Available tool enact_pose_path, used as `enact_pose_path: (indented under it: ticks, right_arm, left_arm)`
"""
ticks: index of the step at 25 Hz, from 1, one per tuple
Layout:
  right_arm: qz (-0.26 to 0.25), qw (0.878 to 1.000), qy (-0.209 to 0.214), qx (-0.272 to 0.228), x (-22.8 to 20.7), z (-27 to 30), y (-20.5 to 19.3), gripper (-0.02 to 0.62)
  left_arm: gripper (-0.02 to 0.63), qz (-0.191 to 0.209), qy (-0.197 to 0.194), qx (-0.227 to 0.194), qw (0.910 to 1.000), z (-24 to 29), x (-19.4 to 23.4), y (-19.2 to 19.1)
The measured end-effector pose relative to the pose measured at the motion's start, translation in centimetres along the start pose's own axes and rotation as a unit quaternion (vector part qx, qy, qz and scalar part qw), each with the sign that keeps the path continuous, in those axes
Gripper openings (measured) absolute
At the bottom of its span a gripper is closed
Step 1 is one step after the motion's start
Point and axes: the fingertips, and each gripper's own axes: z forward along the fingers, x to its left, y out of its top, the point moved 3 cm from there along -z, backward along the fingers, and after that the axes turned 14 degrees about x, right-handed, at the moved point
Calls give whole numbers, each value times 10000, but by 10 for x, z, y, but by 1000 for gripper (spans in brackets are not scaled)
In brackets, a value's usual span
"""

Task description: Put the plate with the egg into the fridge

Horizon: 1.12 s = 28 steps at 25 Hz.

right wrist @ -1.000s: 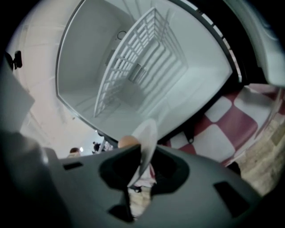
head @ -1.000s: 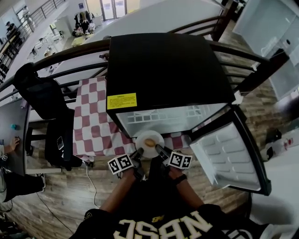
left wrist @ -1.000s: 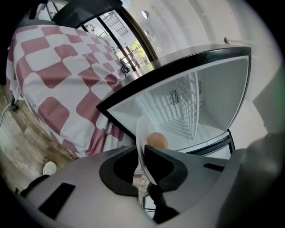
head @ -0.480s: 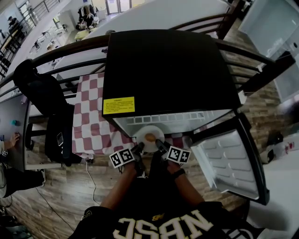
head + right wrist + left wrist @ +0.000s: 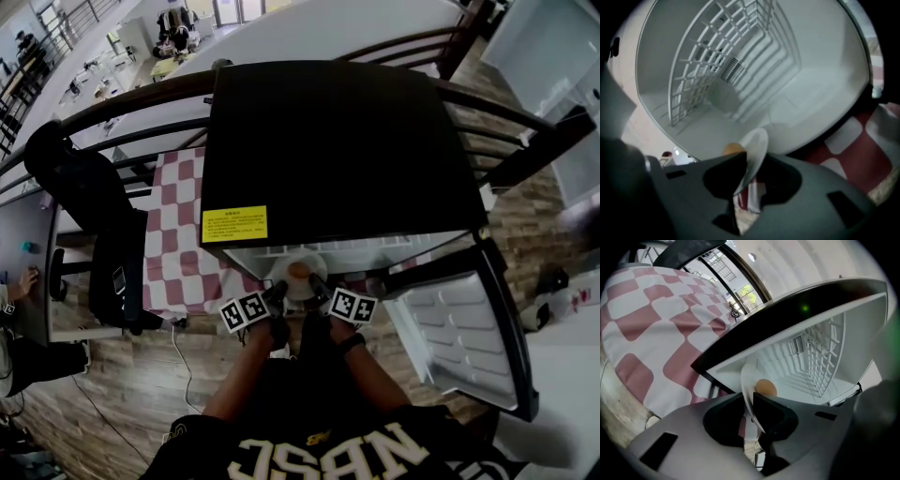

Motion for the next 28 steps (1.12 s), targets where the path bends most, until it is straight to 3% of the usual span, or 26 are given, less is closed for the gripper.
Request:
enact_pose_path:
  ticks: [4, 9, 15, 28]
  right_arm:
    - [-65, 9995, -296, 105, -6, 3, 4, 95]
    - [-128, 9990, -410, 105, -7, 5, 10, 101]
    - [-392, 9960, -778, 172, -5, 8, 14, 111]
    - [-774, 9893, -1224, 192, -4, 4, 14, 158]
  left_arm:
    - [63, -470, -35, -109, 9988, 7, 5, -2]
    - [63, -423, 3, -158, 9990, 10, 5, 1]
    - [64, -688, 3, -318, 9971, 15, 11, 3]
    - [67, -413, -15, -433, 9982, 13, 8, 7]
